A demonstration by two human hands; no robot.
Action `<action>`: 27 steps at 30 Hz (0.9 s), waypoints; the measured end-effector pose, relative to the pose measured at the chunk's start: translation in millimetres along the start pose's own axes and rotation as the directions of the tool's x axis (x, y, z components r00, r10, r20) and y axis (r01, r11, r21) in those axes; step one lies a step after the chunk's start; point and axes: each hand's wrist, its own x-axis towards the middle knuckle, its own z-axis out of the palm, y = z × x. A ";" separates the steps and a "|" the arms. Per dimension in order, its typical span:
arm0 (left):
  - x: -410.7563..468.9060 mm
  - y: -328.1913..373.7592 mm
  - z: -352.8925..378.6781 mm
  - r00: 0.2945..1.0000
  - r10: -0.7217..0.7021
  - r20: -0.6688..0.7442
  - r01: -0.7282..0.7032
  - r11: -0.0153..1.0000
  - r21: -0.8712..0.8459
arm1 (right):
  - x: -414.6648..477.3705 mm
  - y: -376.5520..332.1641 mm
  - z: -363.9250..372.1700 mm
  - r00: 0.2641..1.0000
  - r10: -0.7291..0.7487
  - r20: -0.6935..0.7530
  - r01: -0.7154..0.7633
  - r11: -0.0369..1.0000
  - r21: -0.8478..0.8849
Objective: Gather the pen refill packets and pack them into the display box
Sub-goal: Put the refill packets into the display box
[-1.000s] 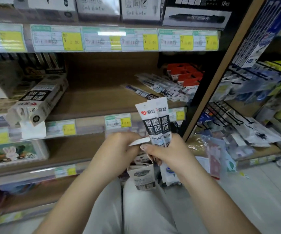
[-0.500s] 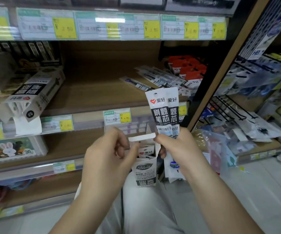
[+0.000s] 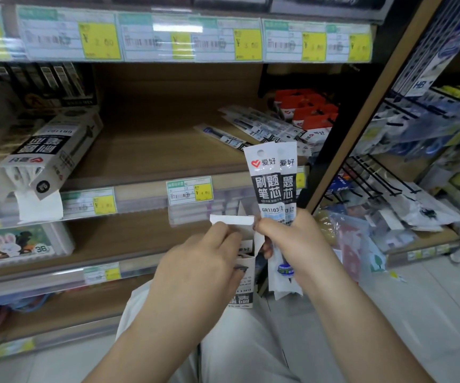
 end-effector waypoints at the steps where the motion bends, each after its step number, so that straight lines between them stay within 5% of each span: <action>1: -0.6 0.4 1.6 1.000 -0.001 0.017 0.000 1.000 0.027 | 0.0 0.3 -0.6 1.000 0.002 -0.008 -0.002 1.000 -0.001; 15: -5.8 12.0 -0.5 0.999 0.023 0.022 -0.029 0.936 0.352 | 0.6 4.2 10.9 0.994 -0.012 -0.105 0.011 1.000 -0.009; 27: -13.6 8.3 36.7 0.993 -0.108 0.049 0.108 0.994 0.010 | 1.3 11.2 1.0 0.975 -0.016 -0.222 0.028 0.998 0.050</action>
